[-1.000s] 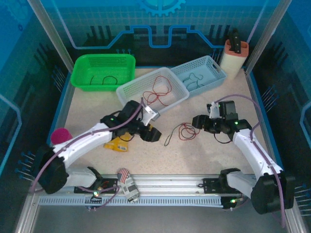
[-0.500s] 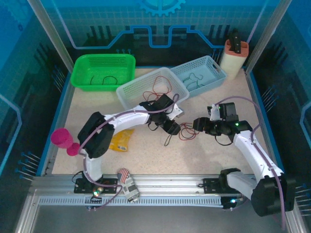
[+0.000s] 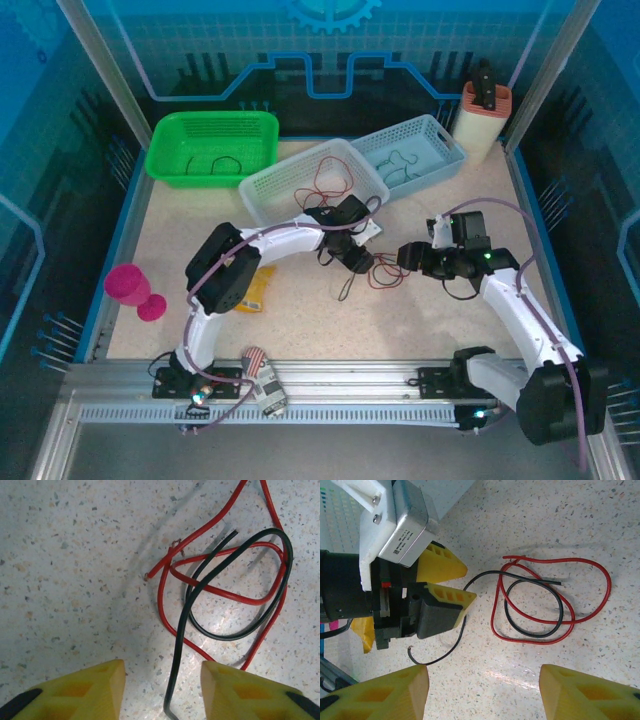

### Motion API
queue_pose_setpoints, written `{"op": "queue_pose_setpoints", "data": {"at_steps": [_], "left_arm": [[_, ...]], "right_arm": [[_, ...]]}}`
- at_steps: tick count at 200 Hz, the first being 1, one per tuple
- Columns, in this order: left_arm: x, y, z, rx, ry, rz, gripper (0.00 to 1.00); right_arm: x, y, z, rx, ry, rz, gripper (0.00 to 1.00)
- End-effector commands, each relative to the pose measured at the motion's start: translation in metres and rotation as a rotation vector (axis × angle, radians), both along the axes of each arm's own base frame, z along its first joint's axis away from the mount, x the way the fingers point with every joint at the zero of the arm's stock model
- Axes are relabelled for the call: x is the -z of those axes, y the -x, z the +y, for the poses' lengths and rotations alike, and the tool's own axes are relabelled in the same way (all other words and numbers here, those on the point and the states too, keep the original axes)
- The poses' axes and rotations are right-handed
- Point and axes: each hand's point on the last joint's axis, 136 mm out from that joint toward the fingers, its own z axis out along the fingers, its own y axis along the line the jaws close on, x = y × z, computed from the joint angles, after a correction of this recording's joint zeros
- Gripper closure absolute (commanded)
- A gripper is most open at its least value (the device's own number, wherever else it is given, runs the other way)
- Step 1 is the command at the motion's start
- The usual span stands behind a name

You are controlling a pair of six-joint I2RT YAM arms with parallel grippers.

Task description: Untangle the cables

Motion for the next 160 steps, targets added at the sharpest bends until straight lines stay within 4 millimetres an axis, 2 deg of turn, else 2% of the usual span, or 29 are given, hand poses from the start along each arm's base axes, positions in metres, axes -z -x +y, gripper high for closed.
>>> {"op": "queue_pose_setpoints", "data": {"at_steps": [1, 16, 51, 81, 115, 137, 160], "left_arm": [[0.004, -0.002, -0.003, 0.036, -0.010, -0.002, 0.59], [0.004, -0.001, -0.006, 0.045, 0.002, 0.001, 0.67], [0.002, 0.000, -0.010, 0.056, 0.022, 0.001, 0.75], [-0.004, 0.000, -0.013, 0.066, 0.043, -0.003, 1.00], [-0.013, 0.004, -0.015, 0.072, 0.074, -0.004, 1.00], [-0.024, 0.006, -0.014, 0.068, 0.099, -0.018, 1.00], [-0.038, 0.011, -0.013, 0.078, 0.141, -0.040, 1.00]], "right_arm": [[0.014, 0.009, -0.005, 0.019, -0.024, 0.078, 0.39], [0.015, 0.009, -0.006, 0.037, -0.073, 0.108, 0.39], [0.011, 0.005, -0.008, 0.057, -0.128, 0.113, 0.40], [0.011, 0.004, -0.010, 0.063, -0.125, 0.117, 0.39], [0.022, 0.007, -0.021, 0.104, -0.060, 0.154, 0.40], [0.036, 0.012, -0.037, 0.162, 0.034, 0.213, 0.46], [0.042, 0.007, -0.038, 0.192, 0.043, 0.241, 0.50]]}}
